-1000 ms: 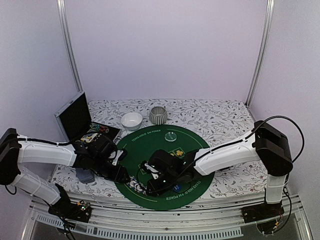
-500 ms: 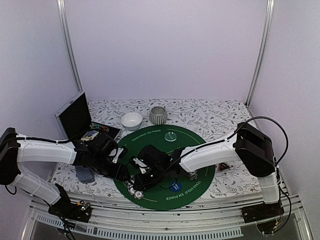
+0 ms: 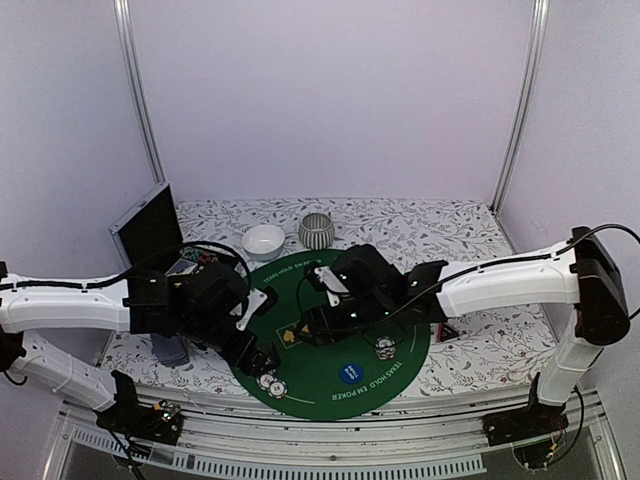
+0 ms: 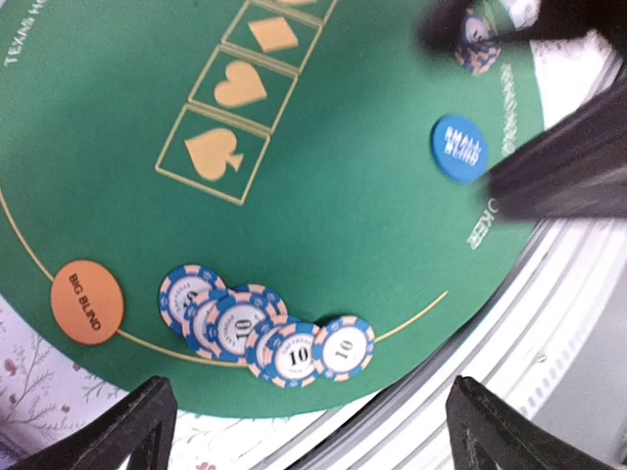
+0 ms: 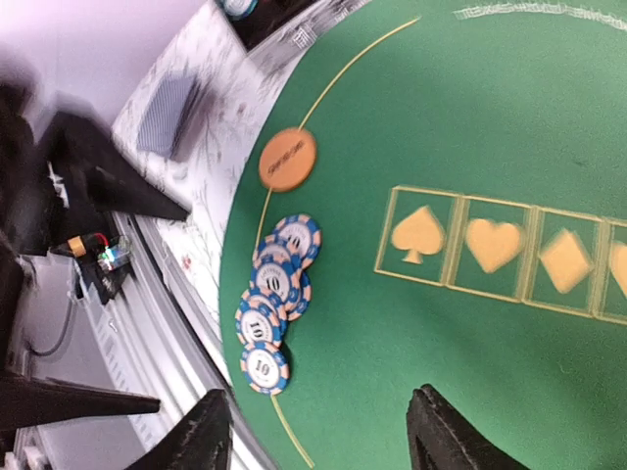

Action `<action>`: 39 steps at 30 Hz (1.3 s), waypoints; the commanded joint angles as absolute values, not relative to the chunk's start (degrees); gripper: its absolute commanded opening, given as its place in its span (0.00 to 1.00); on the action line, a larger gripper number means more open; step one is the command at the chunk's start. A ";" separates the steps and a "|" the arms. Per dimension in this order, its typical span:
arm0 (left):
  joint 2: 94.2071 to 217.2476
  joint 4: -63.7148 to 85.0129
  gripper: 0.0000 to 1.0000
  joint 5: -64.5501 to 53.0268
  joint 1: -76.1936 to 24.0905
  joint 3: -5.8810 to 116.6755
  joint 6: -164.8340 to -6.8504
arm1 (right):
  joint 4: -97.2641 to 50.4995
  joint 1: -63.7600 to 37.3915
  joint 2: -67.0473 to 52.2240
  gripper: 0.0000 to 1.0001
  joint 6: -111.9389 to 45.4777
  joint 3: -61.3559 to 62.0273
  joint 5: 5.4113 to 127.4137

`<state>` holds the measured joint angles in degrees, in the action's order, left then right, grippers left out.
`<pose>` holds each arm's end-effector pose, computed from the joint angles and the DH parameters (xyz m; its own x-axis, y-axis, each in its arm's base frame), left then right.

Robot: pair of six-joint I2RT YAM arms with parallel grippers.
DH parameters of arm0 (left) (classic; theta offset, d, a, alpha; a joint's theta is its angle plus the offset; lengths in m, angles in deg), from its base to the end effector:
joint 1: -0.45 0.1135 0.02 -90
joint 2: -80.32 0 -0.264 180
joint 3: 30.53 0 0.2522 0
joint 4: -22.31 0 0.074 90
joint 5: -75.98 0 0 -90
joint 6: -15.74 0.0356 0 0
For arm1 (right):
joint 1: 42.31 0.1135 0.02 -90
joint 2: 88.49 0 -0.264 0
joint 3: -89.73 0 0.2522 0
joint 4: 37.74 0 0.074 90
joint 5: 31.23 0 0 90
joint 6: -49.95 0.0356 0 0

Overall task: Distribute texas hold em gaming equipment
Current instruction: Move the poker chips pile to the big blind area.

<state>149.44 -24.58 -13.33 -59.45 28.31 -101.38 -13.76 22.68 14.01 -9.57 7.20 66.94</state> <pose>0.1167 -0.2022 0.2231 -0.7709 0.4210 -0.4779 0.5808 0.7727 -0.2561 0.1615 0.3581 0.2093 -0.7298 -0.3768 -0.5704 -0.6615 0.5998 0.4502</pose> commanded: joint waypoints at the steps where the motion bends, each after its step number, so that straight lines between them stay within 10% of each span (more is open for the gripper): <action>1: 156.33 -35.12 0.98 -21.26 -65.29 32.70 -102.66 | -12.07 21.19 5.95 0.98 -9.88 12.41 58.86; 13: 178.38 -44.01 0.98 -32.52 -71.78 44.22 -103.39 | -9.72 19.26 -3.63 0.99 -11.12 19.11 51.41; 39: 181.10 -43.31 0.97 -33.34 -66.37 41.41 -105.87 | -9.20 18.99 1.21 0.99 -14.45 17.28 53.68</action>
<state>180.24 -39.33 -27.02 -69.35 43.28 -103.69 -9.80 19.38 0.80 -13.54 19.22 53.36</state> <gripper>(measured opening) 0.977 0.989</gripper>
